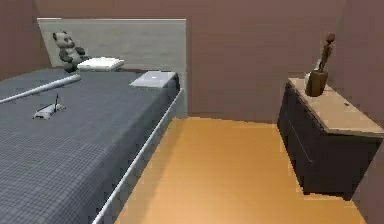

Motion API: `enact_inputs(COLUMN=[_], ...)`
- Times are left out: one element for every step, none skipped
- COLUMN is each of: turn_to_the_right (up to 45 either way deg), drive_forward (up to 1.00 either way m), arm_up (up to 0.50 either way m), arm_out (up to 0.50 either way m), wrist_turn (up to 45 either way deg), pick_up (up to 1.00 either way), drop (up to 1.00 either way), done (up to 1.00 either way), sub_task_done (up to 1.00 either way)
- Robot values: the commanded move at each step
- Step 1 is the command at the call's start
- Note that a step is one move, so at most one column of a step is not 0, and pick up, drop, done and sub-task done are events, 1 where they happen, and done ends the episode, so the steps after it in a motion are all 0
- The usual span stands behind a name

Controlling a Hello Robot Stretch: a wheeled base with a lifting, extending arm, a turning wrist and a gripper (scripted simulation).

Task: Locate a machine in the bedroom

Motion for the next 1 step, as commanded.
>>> enact_inputs(turn_to_the_right=[18.0], drive_forward=[0.0], arm_up=[0.0], arm_out=[0.0], wrist_turn=[0.0], pick_up=[0.0], drop=[0.0], done=[0.0], sub_task_done=[0.0])
